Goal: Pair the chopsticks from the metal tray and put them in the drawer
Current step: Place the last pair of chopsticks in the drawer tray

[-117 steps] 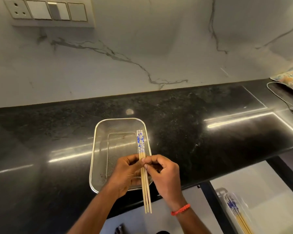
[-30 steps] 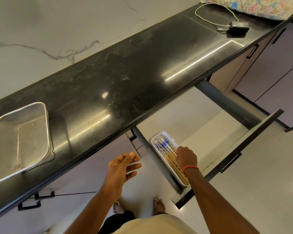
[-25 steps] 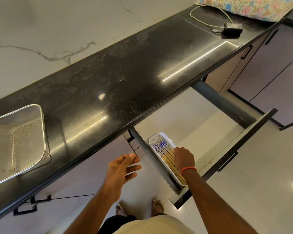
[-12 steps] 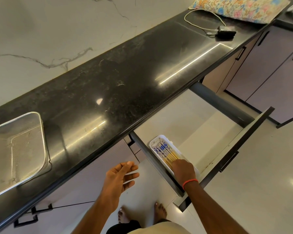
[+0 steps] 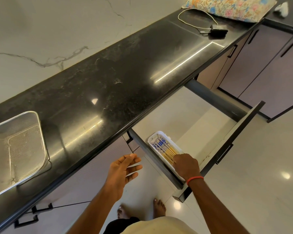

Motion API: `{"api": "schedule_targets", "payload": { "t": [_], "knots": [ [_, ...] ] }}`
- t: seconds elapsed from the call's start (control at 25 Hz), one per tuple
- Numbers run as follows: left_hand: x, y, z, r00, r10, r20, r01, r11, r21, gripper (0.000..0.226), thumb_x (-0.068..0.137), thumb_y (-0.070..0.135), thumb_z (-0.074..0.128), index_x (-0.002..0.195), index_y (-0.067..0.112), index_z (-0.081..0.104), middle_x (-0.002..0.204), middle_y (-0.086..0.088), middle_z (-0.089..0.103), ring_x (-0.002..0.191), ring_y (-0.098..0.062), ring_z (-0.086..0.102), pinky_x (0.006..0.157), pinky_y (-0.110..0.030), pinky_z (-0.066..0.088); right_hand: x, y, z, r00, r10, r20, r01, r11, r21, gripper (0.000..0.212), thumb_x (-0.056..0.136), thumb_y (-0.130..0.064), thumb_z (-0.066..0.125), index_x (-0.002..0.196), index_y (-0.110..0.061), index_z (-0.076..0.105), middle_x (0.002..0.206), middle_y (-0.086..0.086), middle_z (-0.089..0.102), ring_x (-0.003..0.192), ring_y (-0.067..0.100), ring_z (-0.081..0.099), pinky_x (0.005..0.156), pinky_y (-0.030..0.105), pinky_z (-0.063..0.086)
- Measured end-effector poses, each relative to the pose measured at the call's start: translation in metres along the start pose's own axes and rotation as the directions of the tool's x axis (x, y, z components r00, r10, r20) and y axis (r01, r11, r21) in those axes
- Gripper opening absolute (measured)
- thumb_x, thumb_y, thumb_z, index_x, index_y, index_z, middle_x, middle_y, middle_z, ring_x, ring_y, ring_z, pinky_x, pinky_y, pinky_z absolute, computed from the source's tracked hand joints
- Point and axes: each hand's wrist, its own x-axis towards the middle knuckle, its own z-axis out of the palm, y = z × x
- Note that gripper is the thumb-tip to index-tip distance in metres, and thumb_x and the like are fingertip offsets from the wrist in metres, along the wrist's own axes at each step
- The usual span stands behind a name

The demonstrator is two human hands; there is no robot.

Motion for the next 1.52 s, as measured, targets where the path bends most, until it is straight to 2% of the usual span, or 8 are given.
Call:
{"api": "schedule_targets", "payload": {
  "t": [0.28, 0.52, 0.76, 0.92, 1.24, 1.36, 1.44, 1.52],
  "knots": [
    [0.003, 0.004, 0.012, 0.997, -0.014, 0.077, 0.012, 1.0, 0.026, 0.022, 0.095, 0.029, 0.06, 0.106, 0.014, 0.072, 0.101, -0.006, 0.08, 0.09, -0.021, 0.077, 0.076, -0.033, 0.059, -0.024, -0.001, -0.022, 0.987, 0.054, -0.148, -0.02, 0.974, 0.227, 0.03, 0.092, -0.042, 0.06, 0.114, -0.023, 0.068, 0.105, 0.001, 0.072, 0.099, 0.022, 0.064, 0.08, 0.034, 0.058],
    [0.008, 0.012, 0.021, 0.992, -0.033, 0.12, 0.027, 0.998, 0.048, 0.024, 0.096, 0.029, 0.061, 0.111, 0.014, 0.071, 0.103, -0.005, 0.08, 0.093, -0.021, 0.077, 0.072, -0.031, 0.059, -0.056, 0.028, -0.024, 0.904, 0.333, -0.267, -0.262, 0.926, 0.271, 0.053, 0.089, -0.045, 0.066, 0.136, -0.024, 0.053, 0.155, 0.018, 0.034, 0.145, 0.038, 0.026, 0.11, 0.051, 0.037],
    [0.014, 0.014, 0.021, 0.991, -0.038, 0.128, 0.031, 0.998, 0.058, 0.025, 0.098, 0.03, 0.059, 0.116, 0.015, 0.069, 0.104, -0.002, 0.08, 0.088, -0.017, 0.078, 0.069, -0.029, 0.06, -0.061, 0.053, -0.016, 0.843, 0.537, 0.036, -0.378, 0.544, 0.749, 0.072, 0.09, -0.008, 0.069, 0.151, -0.012, 0.03, 0.145, 0.022, 0.046, 0.133, 0.039, 0.046, 0.104, 0.046, 0.045],
    [0.013, 0.01, 0.018, 0.991, -0.04, 0.126, 0.034, 0.998, 0.056, 0.026, 0.098, 0.03, 0.059, 0.117, 0.014, 0.069, 0.102, -0.001, 0.08, 0.089, -0.017, 0.078, 0.069, -0.029, 0.06, -0.053, 0.055, -0.017, 0.824, 0.564, 0.05, -0.38, 0.486, 0.787, 0.076, 0.086, 0.001, 0.071, 0.15, -0.013, 0.032, 0.137, 0.022, 0.054, 0.129, 0.038, 0.051, 0.102, 0.045, 0.048],
    [0.011, 0.01, 0.013, 0.995, -0.004, 0.104, 0.0, 0.999, 0.043, 0.023, 0.098, 0.03, 0.059, 0.112, 0.015, 0.07, 0.109, -0.006, 0.078, 0.094, -0.021, 0.076, 0.074, -0.033, 0.059, -0.02, 0.029, -0.032, 0.865, 0.501, -0.017, -0.272, 0.499, 0.823, 0.1, 0.082, -0.004, 0.077, 0.156, -0.017, 0.01, 0.141, 0.02, 0.051, 0.132, 0.038, 0.049, 0.105, 0.046, 0.045],
    [0.011, 0.015, 0.012, 0.995, 0.015, 0.099, -0.02, 0.999, 0.048, 0.027, 0.098, 0.029, 0.059, 0.117, 0.011, 0.069, 0.11, -0.008, 0.077, 0.095, -0.022, 0.076, 0.075, -0.033, 0.059, -0.003, 0.02, -0.043, 0.902, 0.418, 0.106, -0.24, 0.283, 0.929, 0.108, 0.084, -0.005, 0.075, 0.156, -0.022, -0.003, 0.149, 0.016, 0.043, 0.135, 0.035, 0.045, 0.111, 0.047, 0.04],
    [0.01, 0.017, 0.011, 0.995, 0.033, 0.099, -0.039, 0.997, 0.06, 0.03, 0.099, 0.029, 0.058, 0.12, 0.009, 0.067, 0.112, -0.01, 0.076, 0.097, -0.023, 0.075, 0.077, -0.034, 0.059, 0.005, 0.018, -0.051, 0.962, 0.224, 0.156, -0.175, 0.07, 0.982, 0.085, 0.089, -0.006, 0.069, 0.153, -0.02, 0.015, 0.15, 0.016, 0.043, 0.128, 0.029, 0.052, 0.106, 0.046, 0.046],
    [0.009, 0.019, 0.011, 0.994, 0.047, 0.096, -0.053, 0.996, 0.067, 0.031, 0.1, 0.028, 0.056, 0.122, 0.009, 0.066, 0.115, -0.01, 0.075, 0.101, -0.025, 0.073, 0.081, -0.035, 0.058, 0.009, 0.013, -0.06, 0.987, 0.058, 0.15, -0.154, 0.065, 0.986, 0.062, 0.094, -0.014, 0.064, 0.147, -0.015, 0.033, 0.146, 0.011, 0.048, 0.116, 0.02, 0.059, 0.097, 0.037, 0.051]
  ]
}}
